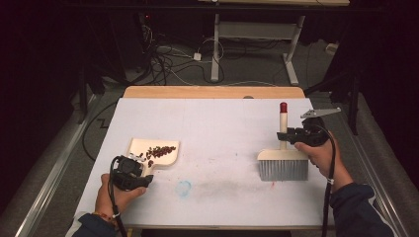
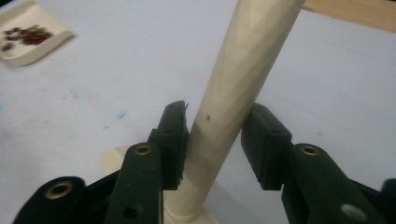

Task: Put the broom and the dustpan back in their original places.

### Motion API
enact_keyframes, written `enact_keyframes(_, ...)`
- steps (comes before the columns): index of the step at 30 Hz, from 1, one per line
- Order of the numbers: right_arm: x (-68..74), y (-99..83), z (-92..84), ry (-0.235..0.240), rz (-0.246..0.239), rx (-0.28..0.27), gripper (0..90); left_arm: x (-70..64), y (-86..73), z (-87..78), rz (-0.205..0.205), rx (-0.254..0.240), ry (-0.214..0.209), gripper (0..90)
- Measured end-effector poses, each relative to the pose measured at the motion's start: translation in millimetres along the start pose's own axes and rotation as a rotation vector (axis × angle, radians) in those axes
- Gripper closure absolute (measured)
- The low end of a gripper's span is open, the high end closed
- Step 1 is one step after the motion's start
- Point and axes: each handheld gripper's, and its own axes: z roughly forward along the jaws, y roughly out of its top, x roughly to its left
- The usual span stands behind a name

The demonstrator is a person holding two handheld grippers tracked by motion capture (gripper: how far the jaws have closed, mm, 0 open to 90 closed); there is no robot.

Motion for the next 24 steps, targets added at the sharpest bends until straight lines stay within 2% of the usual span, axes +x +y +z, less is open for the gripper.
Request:
enact_keyframes(2, -4.4, 0.3, 3.2, -0.036, 0.016, -0.007, 57.6, -2.2, 0.7, -4.3, 0.022, -0.045, 0.015, 46.0)
enact_keyframes(4, -8.2, 0.1, 3.0, -0.067, 0.033, -0.039, 57.7, -5.2, 1.2, -9.4, 0.058, -0.098, 0.059, 43.8)
enact_keyframes(6, -10.6, 1.0, 2.2, -0.101, 0.031, -0.050, 57.4, -7.9, 1.1, -11.8, 0.080, -0.142, 0.073, 37.1)
enact_keyframes(8, -12.3, 1.1, 1.8, -0.138, 0.028, -0.062, 57.2, -11.1, 0.8, -13.9, 0.112, -0.185, 0.073, 34.9)
enact_keyframes(16, -15.0, -0.5, 2.1, -0.183, 0.046, -0.117, 54.3, -22.9, -3.9, -10.1, 0.193, -0.256, 0.056, 29.1)
enact_keyframes(21, -10.5, -2.2, 7.3, -0.221, 0.023, -0.152, 53.1, -29.9, -6.6, -6.7, 0.236, -0.287, 0.056, 25.6)
enact_keyframes(24, -7.6, -3.7, 12.3, -0.242, 0.007, -0.170, 51.3, -32.0, -7.9, -6.1, 0.245, -0.315, 0.051, 24.3)
